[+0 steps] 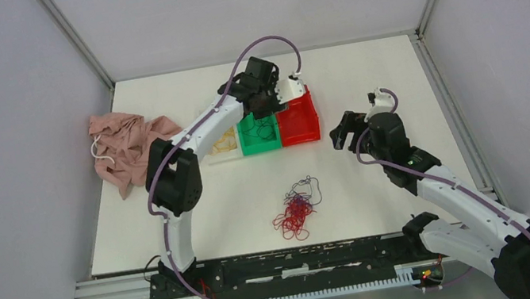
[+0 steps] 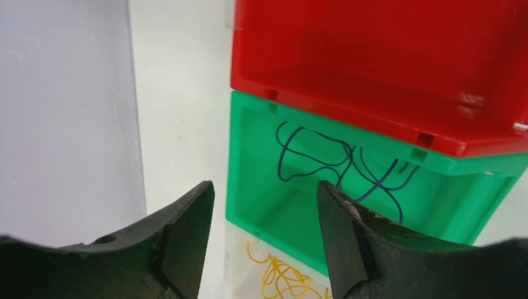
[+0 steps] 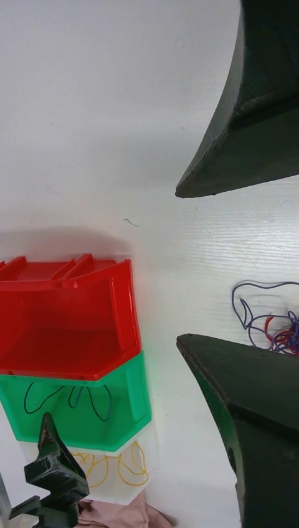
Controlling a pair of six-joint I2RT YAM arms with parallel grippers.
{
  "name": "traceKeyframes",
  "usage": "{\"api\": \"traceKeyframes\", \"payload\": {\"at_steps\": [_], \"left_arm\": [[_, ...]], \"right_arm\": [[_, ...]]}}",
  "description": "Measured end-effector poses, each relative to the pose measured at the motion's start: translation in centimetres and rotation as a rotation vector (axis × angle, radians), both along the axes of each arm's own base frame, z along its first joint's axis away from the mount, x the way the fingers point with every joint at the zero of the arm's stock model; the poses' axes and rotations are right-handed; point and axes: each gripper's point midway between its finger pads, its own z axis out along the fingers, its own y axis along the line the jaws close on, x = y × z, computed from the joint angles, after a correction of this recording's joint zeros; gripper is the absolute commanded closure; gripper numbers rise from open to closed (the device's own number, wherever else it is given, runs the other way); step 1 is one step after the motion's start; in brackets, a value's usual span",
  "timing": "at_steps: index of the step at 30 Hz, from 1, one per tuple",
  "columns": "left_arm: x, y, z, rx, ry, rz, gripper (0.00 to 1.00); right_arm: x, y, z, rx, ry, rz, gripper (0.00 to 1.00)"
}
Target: Untangle the cables
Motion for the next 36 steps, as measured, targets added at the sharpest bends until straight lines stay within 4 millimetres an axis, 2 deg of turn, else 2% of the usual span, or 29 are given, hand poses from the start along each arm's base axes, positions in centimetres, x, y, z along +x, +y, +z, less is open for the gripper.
{"api": "traceKeyframes", "payload": {"at_steps": [4,11,13,16,20,26,30,36], "left_arm": [[-0.9,0.8,-1.0,0.023,0.053,-0.002,0.32],[-2.4,1.8,-0.8,0.021,0.099,-0.015,0.31],[-3.1,2.1,-1.0,0.023,0.118,-0.021,0.27],[-4.6,2.1,-0.8,0.008,0.161,-0.047,0.14],[-8.2,2.4,1.2,-0.062,0.211,-0.094,0.12],[-14.4,4.7,5.9,-0.144,0.197,-0.154,0.11],[-16.1,5.5,7.0,-0.164,0.186,-0.166,0.11],[-16.8,5.7,7.4,-0.175,0.190,-0.174,0.11]], "right_arm": [[-0.1,0.0,-0.1,-0.002,0.007,0.002,0.13],[-0.4,0.5,-0.1,0.013,0.013,0.030,0.13],[-0.7,1.1,-0.3,0.025,0.026,0.064,0.13],[-1.1,2.3,-1.2,0.047,0.071,0.120,0.15],[-2.0,4.1,-2.6,0.107,0.149,0.194,0.18],[-4.8,8.2,-5.4,0.148,0.278,0.301,0.24],[-6.7,10.6,-7.7,0.120,0.387,0.339,0.29],[-6.5,11.7,-9.3,0.075,0.469,0.269,0.38]]}}
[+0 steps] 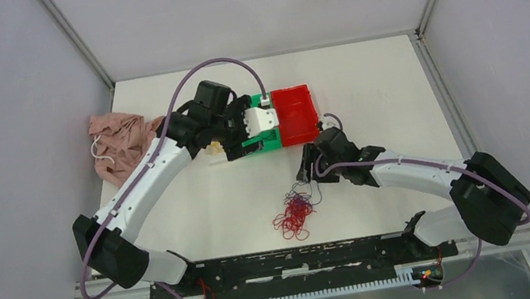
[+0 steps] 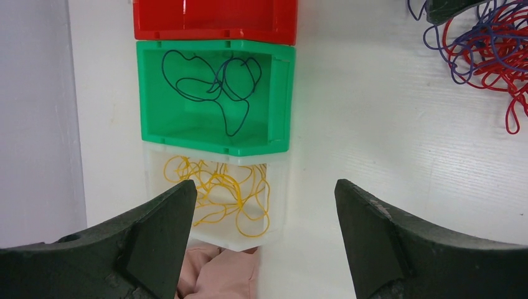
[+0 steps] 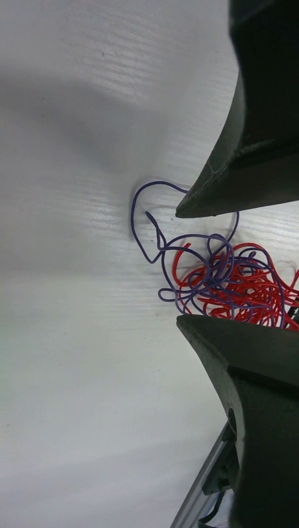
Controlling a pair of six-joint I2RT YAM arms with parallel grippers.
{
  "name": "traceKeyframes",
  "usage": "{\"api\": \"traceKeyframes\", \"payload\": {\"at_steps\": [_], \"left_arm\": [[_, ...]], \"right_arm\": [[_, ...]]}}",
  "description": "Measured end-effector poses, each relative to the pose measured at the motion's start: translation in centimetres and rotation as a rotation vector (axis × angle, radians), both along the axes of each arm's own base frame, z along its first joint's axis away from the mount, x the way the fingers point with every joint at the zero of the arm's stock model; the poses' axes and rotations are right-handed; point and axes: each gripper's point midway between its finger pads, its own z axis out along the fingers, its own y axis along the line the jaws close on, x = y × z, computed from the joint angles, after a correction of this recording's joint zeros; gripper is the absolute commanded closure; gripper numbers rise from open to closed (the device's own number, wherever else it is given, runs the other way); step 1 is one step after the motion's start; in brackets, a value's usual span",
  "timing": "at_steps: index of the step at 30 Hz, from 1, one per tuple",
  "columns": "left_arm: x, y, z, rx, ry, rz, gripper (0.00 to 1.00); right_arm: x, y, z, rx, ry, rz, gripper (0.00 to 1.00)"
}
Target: Untangle the cables
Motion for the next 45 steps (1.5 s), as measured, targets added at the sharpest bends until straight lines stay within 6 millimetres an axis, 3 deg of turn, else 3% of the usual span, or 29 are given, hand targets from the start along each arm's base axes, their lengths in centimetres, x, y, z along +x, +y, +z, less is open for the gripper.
{"api": "traceKeyframes", "payload": {"at_steps": [6,11,15,20,26,38,45], "left_arm": [[-0.5,0.3,1.9,-0.031,-0.044,0.000,0.11],[-0.8,0.6,3.0,-0.049,-0.071,0.000,0.11],[-0.8,0.6,3.2,-0.052,-0.075,0.000,0.11],[-0.7,0.4,4.1,-0.063,-0.091,0.000,0.10],[-0.9,0.1,4.7,-0.089,-0.097,-0.015,0.10],[-5.1,-1.3,8.1,-0.323,-0.137,-0.126,0.13],[-6.6,-3.1,8.1,-0.395,-0.148,-0.222,0.19]], "right_arm": [[0.7,0.3,-0.5,-0.028,0.011,-0.051,0.56],[1.2,0.4,-0.4,-0.035,0.014,-0.073,0.81],[1.9,0.8,0.8,-0.024,-0.006,-0.083,0.99],[2.8,1.1,3.8,0.003,-0.064,-0.089,1.00],[3.2,1.8,9.0,0.096,-0.172,-0.064,1.00],[0.9,5.4,20.8,0.429,-0.386,0.174,1.00],[-0.6,6.5,23.2,0.520,-0.419,0.276,1.00]]}}
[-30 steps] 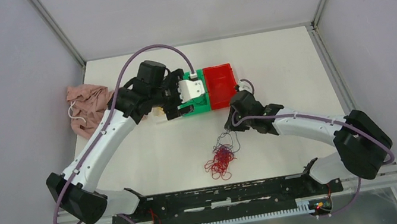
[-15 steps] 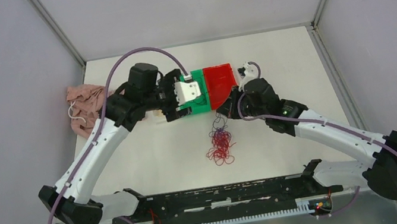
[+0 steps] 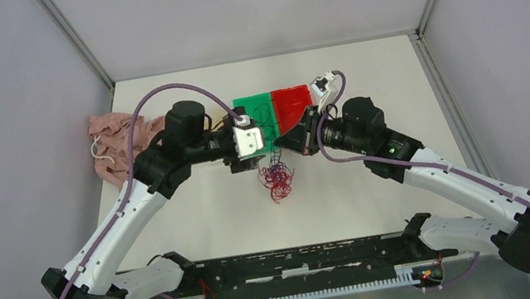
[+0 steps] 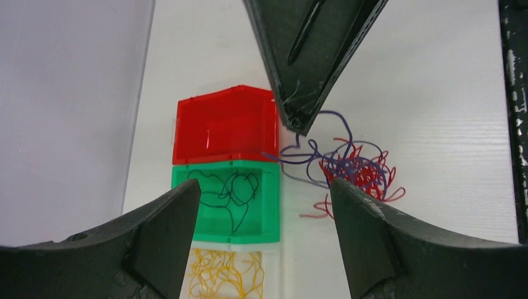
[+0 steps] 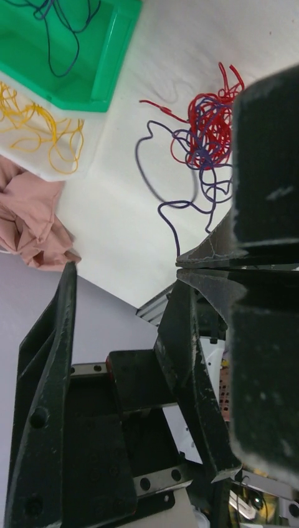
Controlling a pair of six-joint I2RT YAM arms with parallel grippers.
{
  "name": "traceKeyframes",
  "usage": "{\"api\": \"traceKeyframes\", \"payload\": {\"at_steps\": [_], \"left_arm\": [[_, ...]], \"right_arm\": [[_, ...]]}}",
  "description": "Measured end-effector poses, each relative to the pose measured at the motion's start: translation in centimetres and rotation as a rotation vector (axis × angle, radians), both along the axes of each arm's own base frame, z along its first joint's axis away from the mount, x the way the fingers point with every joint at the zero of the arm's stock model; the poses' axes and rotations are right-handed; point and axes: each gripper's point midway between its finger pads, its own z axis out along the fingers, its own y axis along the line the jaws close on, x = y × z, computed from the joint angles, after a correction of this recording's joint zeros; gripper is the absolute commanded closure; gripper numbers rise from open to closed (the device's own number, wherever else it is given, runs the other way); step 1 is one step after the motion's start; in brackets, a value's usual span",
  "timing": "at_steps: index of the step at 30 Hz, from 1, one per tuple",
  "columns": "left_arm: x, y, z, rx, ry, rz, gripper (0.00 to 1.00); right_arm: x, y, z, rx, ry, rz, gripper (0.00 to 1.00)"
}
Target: Untangle the cables
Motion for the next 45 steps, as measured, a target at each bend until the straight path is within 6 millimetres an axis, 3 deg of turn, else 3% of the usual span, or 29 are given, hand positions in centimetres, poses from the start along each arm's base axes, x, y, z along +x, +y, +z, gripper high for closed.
{"api": "traceKeyframes", "payload": {"at_steps": [9,17,21,23,26,30,36,41,45], "left_arm": [[-2.4,-3.4,-0.4,-0.034,-0.004,-0.119,0.40],[-2.1,-3.9,-1.6,-0.044,-0.005,-0.111,0.68],[-2.0,-3.9,-1.8,-0.051,-0.002,-0.101,0.88],[-2.0,-3.8,-1.7,-0.054,-0.005,-0.095,0.94],[-2.0,-3.7,-1.3,-0.063,-0.018,-0.089,0.97],[-2.0,-3.7,-0.5,-0.082,-0.027,-0.085,0.97],[-2.1,-3.7,3.0,-0.136,-0.078,-0.086,0.97],[-2.8,-3.5,5.9,-0.181,-0.116,-0.107,0.97],[-3.2,-3.6,7.1,-0.200,-0.130,-0.120,0.97]], "right_arm": [[-1.0,0.8,1.4,0.057,-0.015,0.075,1.00],[-1.6,1.2,2.4,0.095,-0.031,0.113,1.00],[-1.9,1.2,2.5,0.098,-0.027,0.126,0.98],[-2.0,1.1,2.7,0.101,-0.030,0.126,0.84],[-1.9,0.8,3.2,0.110,-0.042,0.110,0.53],[-1.6,-0.4,4.0,0.117,-0.076,0.042,0.31],[-0.7,-3.1,3.4,0.078,-0.107,-0.106,0.21],[0.1,-2.9,1.6,0.018,-0.103,-0.118,0.16],[0.4,-2.1,0.0,-0.020,-0.090,-0.090,0.15]]}}
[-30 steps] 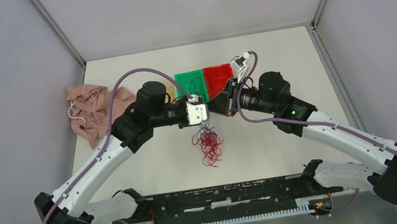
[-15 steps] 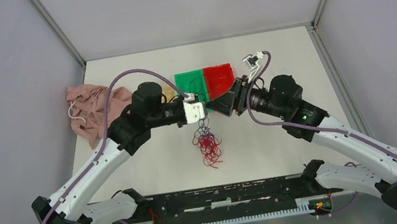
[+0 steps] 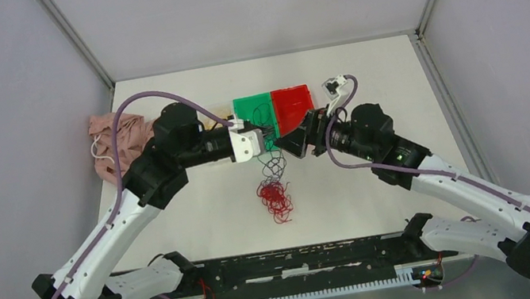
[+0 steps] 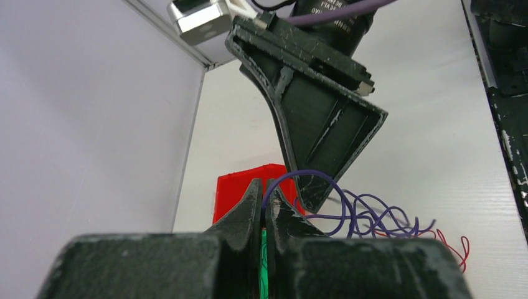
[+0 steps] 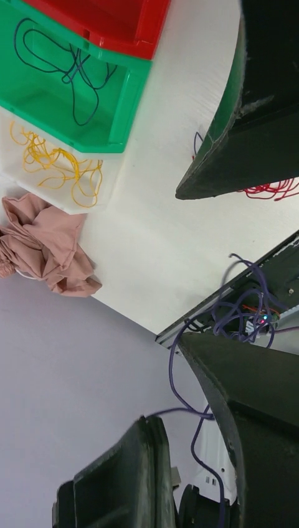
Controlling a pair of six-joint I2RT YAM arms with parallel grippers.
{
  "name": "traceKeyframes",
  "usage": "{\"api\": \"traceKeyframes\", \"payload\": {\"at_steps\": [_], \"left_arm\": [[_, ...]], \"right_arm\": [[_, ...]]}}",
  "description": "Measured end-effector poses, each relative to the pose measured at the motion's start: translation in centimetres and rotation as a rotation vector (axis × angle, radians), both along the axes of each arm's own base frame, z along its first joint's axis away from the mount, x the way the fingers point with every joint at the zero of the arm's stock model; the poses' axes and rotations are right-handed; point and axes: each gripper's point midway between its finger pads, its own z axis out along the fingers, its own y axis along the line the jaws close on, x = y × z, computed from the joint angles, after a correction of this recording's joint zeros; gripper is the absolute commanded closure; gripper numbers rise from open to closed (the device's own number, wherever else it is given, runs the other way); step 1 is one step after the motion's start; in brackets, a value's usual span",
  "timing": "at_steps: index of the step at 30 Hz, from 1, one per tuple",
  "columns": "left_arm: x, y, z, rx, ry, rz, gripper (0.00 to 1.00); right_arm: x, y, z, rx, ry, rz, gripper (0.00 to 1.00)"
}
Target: Untangle the cables
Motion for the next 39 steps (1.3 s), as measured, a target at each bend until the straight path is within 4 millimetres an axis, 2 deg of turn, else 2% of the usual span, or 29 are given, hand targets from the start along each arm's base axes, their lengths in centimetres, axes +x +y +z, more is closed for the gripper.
{"api": "traceKeyframes", "payload": {"at_steps": [6,9,13,18,21,27,30,33,39], "left_arm": [[-0.4,-0.3,0.8,-0.009,-0.006,-0.019,0.97],[-0.3,-0.3,1.2,-0.014,-0.011,-0.020,0.97],[-0.2,-0.6,1.7,-0.019,-0.017,-0.023,0.97],[-0.2,-0.8,2.7,-0.025,-0.024,-0.025,0.97],[-0.4,-0.5,3.7,-0.033,-0.035,-0.026,0.97],[-0.7,0.3,5.6,-0.041,-0.101,-0.020,0.97],[-1.1,1.0,6.4,-0.045,-0.141,-0.011,0.97],[-1.4,1.6,6.9,-0.046,-0.172,-0.003,0.97],[-1.2,2.3,7.4,-0.031,-0.234,0.021,0.97]], "right_arm": [[0.2,0.9,-0.4,-0.003,-0.005,0.031,0.16],[0.0,1.3,0.0,0.013,-0.020,0.046,0.22],[-0.1,2.0,0.5,0.050,-0.035,0.069,0.48],[0.1,2.5,-1.0,0.041,0.005,0.068,0.83],[0.5,1.9,-2.4,0.009,0.023,0.027,0.93],[1.3,-1.1,-5.6,-0.088,0.050,-0.119,0.92],[1.5,-2.5,-7.3,-0.140,0.065,-0.179,0.82],[1.6,-3.6,-8.1,-0.175,0.068,-0.220,0.80],[1.5,-5.2,-9.3,-0.225,0.070,-0.273,0.83]]}}
